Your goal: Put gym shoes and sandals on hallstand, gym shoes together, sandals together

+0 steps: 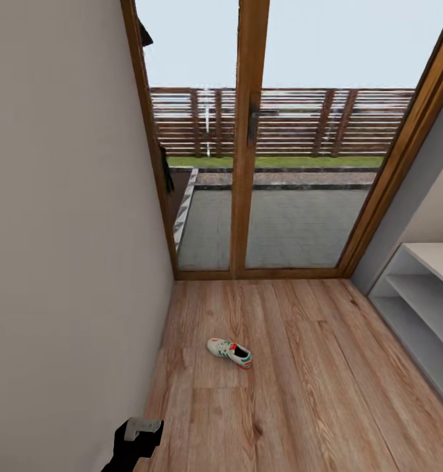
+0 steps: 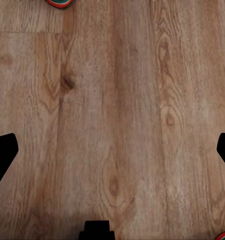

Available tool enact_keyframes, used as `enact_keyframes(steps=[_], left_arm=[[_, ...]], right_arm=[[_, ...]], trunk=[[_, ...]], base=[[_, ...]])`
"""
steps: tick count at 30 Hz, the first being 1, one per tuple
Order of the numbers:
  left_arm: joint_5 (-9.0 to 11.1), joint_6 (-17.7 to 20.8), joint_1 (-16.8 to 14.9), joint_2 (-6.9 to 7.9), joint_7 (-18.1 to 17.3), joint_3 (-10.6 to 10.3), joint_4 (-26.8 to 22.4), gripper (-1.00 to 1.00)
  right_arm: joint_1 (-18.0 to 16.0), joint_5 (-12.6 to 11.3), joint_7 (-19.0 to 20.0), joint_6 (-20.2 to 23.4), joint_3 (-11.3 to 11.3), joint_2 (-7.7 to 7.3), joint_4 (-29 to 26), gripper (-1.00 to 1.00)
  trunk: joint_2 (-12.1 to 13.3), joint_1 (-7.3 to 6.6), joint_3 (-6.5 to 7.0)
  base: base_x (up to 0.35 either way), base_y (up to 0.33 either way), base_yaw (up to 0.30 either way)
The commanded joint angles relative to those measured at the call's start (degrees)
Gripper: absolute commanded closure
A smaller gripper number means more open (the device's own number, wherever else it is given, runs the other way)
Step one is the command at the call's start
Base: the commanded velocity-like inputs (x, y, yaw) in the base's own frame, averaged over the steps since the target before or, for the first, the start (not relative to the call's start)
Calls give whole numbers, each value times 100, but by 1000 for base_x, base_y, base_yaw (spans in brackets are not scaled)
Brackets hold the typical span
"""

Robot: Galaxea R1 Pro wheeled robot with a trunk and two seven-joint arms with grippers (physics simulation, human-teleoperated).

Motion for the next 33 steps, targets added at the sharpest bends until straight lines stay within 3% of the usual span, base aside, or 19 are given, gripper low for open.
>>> enact_keyframes(steps=[1, 12, 33], left_arm=[[-10, -18, -3, 2, -10, -2, 4, -100], [-10, -18, -5, 2, -15, -2, 4, -100], [-10, -16, -7, 2, -9, -2, 4, -100]], right_arm=[[-3, 3, -2, -17, -5, 1, 3, -100], [-3, 3, -2, -17, -5, 1, 3, -100], [-3, 3, -2, -17, -5, 1, 9, -100]], trunk=[[-2, 0, -4], [-2, 0, -4], [-2, 0, -4]], base=[[25, 0, 0], [44, 0, 0], [174, 0, 0]])
